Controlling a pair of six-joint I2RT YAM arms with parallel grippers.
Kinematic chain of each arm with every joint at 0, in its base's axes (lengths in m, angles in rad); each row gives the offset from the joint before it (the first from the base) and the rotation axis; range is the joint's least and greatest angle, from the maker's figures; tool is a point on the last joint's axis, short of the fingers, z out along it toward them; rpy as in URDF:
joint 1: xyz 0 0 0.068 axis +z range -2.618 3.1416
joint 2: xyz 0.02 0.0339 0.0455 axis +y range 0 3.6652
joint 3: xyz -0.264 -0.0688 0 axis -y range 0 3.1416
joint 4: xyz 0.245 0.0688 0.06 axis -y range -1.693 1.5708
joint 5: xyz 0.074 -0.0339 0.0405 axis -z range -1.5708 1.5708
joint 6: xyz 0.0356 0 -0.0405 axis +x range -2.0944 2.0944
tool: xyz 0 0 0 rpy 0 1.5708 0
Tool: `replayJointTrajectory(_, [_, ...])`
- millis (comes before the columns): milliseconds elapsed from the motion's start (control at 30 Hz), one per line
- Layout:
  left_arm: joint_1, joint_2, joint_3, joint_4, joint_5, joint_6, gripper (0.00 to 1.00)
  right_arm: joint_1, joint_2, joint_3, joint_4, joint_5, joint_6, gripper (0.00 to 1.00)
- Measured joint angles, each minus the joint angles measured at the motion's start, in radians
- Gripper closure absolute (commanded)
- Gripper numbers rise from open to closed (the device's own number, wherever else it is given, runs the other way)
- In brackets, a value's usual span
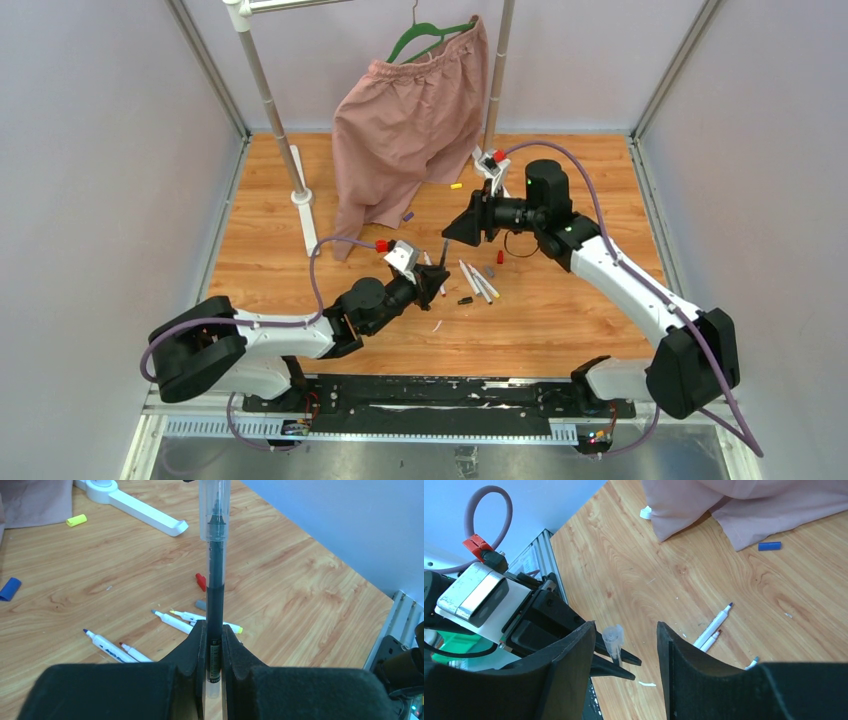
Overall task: Insert the pens into the pen caps
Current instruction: Press the pen cap onto the pen.
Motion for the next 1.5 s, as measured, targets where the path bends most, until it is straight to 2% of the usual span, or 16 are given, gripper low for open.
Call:
replayJointTrajectory(133, [-0.002, 0.000, 0.003, -0.009, -0.008, 0.000, 1.00, 0.002, 0.005, -0.015, 0.023, -0.004, 0.022, 0.48])
replayJointTrajectory(200, [-0.005, 0.000, 0.008, -0.019, -0.011, 0.001, 1.00, 0.005, 0.015, -0.019, 0.030, -0.006, 0.033, 0.52])
replayJointTrajectory(267, [-0.006, 0.000, 0.013, -0.026, -0.014, 0.002, 1.00, 0.011, 0.026, -0.023, 0.036, -0.012, 0.038, 0.62])
replayJointTrajectory(400, [-0.006, 0.000, 0.019, -0.040, -0.021, 0.005, 1.00, 0.022, 0.042, -0.026, 0.046, -0.036, 0.055, 0.91])
replayJointTrajectory(467, [-0.006, 0.000, 0.019, -0.048, -0.029, 0.010, 1.00, 0.027, 0.044, -0.027, 0.051, -0.044, 0.060, 0.99])
replayJointTrajectory(600, [-0.008, -0.005, 0.028, -0.064, -0.044, 0.026, 1.00, 0.028, 0.048, -0.033, 0.078, -0.055, 0.064, 1.00])
replayJointTrajectory(900, [-0.009, -0.016, 0.053, -0.183, -0.157, 0.137, 1.00, 0.042, 0.147, -0.064, 0.273, -0.090, 0.143, 1.00])
replayJointTrajectory(1033, [0.014, -0.024, 0.054, -0.209, -0.156, 0.145, 1.00, 0.051, 0.165, -0.070, 0.318, -0.085, 0.151, 1.00])
replayJointTrajectory(1067, [0.020, -0.027, 0.054, -0.209, -0.148, 0.145, 1.00, 0.051, 0.165, -0.070, 0.322, -0.084, 0.149, 0.98])
replayJointTrajectory(1200, [0.028, -0.031, 0.058, -0.209, -0.099, 0.150, 1.00, 0.053, 0.143, -0.066, 0.298, -0.080, 0.109, 0.56])
replayJointTrajectory(1300, [0.033, -0.018, 0.071, -0.163, -0.020, 0.158, 1.00, 0.066, 0.106, -0.058, 0.216, -0.111, 0.065, 0.32])
replayJointTrajectory(1367, [0.034, 0.001, 0.084, -0.116, 0.043, 0.157, 1.00, 0.080, 0.071, -0.057, 0.158, -0.151, 0.032, 0.26])
replayJointTrajectory(1500, [0.033, 0.027, 0.062, -0.045, 0.127, 0.134, 1.00, 0.032, -0.010, -0.056, 0.113, -0.223, -0.026, 0.24])
